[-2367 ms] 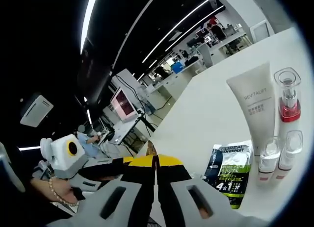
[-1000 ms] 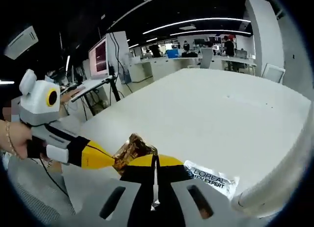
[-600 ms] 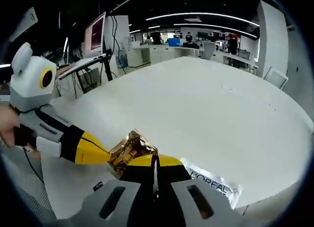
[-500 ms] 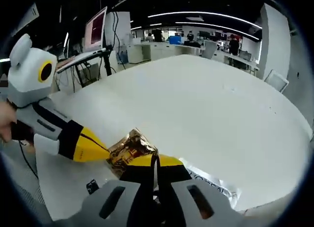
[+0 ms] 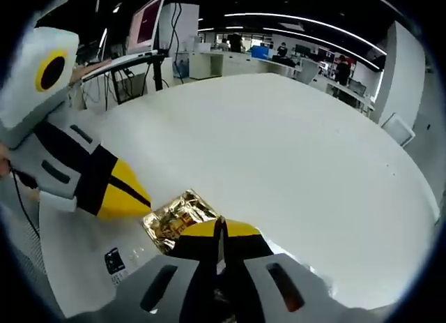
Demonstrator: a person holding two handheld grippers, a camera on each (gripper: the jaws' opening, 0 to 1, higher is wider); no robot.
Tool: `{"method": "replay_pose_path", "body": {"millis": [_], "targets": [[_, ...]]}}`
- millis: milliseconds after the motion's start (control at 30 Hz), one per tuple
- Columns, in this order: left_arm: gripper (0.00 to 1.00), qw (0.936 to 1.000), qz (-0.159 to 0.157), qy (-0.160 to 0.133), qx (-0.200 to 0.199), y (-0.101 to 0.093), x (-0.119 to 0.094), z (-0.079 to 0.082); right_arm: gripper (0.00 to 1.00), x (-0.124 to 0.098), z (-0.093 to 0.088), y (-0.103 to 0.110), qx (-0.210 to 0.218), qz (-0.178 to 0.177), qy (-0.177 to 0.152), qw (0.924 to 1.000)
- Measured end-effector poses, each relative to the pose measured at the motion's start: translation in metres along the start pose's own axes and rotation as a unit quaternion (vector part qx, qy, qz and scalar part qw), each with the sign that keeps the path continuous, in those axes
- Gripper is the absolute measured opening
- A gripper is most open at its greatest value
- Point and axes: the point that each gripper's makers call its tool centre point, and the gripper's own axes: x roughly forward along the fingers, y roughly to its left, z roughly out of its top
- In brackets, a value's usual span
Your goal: Arrange the skincare products in the storage area until every visible bottle or jar stands upright without overlapping.
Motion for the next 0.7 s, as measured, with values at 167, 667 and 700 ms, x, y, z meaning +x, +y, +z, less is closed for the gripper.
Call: {"method": "replay_pose_path", "body": {"millis": [167,667,700], "targets": [[0.18,0.9980,-0.027,-0.041,0.039,-0.014,0.010,0.023,0.02,0.000,0.000,0.000,-0.006,0.001,-0.001,1.0000],[0.22,0.9936,-0.051,-0.014,0.100,-0.018,0.031,0.020,0.18,-0.011,0.013,-0.007,0.005,-0.009,-0.047,0.9989],[0.22,0.9934,-0.051,-0.014,0.101,-0.018,0.031,0.020,0.17,-0.013,0.014,-0.007,0.005,-0.011,-0.048,0.9988]]}}
